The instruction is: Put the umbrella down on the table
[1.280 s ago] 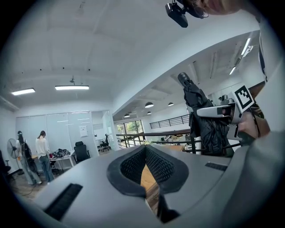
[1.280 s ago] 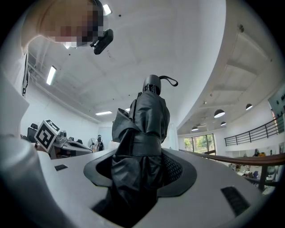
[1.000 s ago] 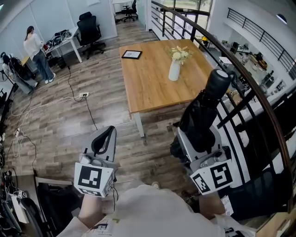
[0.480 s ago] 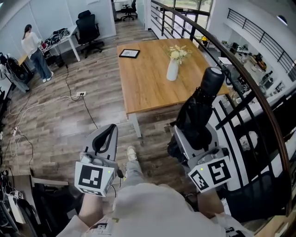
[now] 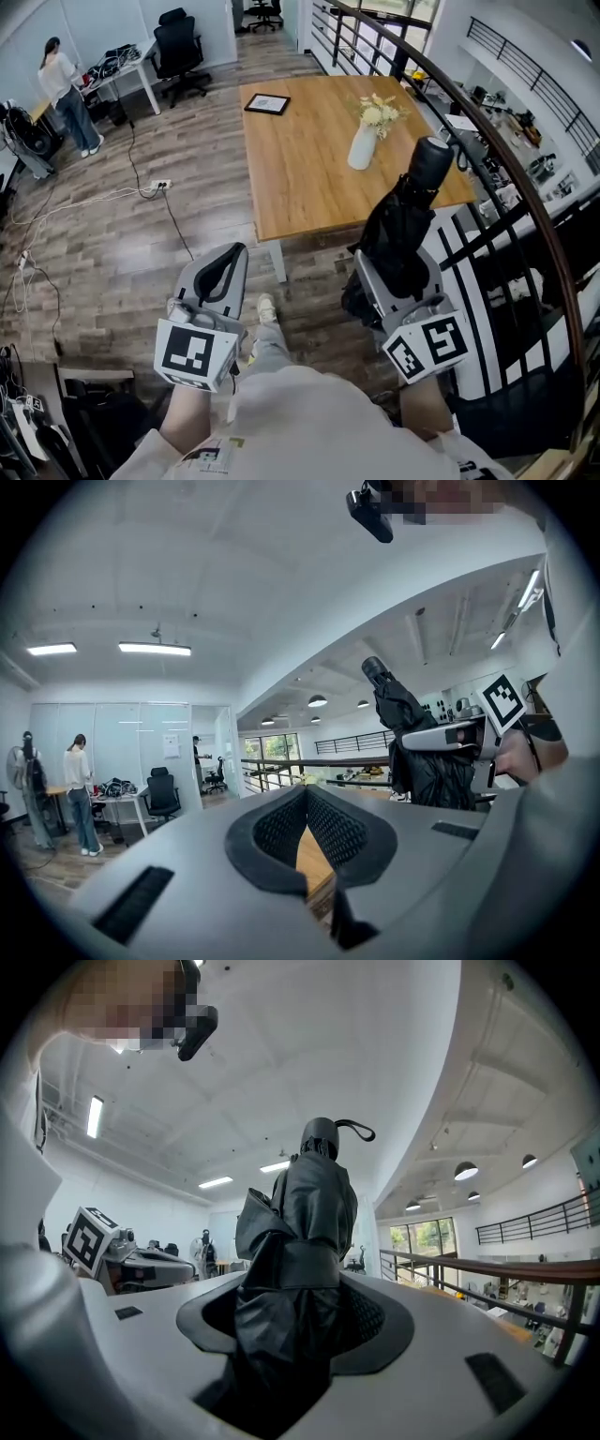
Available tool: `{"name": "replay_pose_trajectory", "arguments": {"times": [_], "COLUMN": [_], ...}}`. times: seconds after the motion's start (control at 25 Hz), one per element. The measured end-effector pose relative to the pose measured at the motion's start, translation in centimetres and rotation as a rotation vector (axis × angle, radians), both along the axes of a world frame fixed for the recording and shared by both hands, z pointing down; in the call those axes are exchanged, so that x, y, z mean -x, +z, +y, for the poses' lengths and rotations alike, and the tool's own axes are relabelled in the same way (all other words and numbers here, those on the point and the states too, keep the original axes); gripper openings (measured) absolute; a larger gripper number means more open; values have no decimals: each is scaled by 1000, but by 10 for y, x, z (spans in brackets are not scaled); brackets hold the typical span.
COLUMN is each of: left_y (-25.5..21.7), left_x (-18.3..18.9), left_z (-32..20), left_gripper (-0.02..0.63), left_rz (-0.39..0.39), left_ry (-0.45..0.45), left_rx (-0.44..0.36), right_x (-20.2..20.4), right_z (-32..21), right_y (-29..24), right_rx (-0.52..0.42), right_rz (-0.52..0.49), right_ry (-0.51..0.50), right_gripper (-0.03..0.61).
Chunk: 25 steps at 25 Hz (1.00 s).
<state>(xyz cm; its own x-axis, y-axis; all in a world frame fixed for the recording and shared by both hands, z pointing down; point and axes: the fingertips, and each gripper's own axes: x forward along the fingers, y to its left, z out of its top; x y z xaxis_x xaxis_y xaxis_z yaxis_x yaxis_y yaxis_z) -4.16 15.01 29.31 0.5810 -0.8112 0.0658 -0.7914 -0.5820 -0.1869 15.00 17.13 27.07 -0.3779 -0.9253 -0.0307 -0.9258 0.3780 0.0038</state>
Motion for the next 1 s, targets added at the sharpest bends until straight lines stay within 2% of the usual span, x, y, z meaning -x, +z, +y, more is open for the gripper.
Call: {"name": "replay_pose_trajectory", "arguments": {"times": [0.12,0.28,0.64,1.0], "left_y": [-5,-10,2,20], "left_x": [3,16,46,72], "left_z": [-41,-103,-267,-397], "left_gripper": [17,17,17,17], "left_rz": [3,-6,-41,-30], "left_ry": [39,32,66,92], "left_rx": [3,9,85,113], "right_x": [10,24,65,96], "right_z": [-43,-102,-268,-415], "right_y": [1,2,11,59], "right_rx": [27,59,147,277], "right_rz": [25,37,68,38], "right_ry": [-4,-8,-34,-30], "right_gripper": [264,264,264,264]}}
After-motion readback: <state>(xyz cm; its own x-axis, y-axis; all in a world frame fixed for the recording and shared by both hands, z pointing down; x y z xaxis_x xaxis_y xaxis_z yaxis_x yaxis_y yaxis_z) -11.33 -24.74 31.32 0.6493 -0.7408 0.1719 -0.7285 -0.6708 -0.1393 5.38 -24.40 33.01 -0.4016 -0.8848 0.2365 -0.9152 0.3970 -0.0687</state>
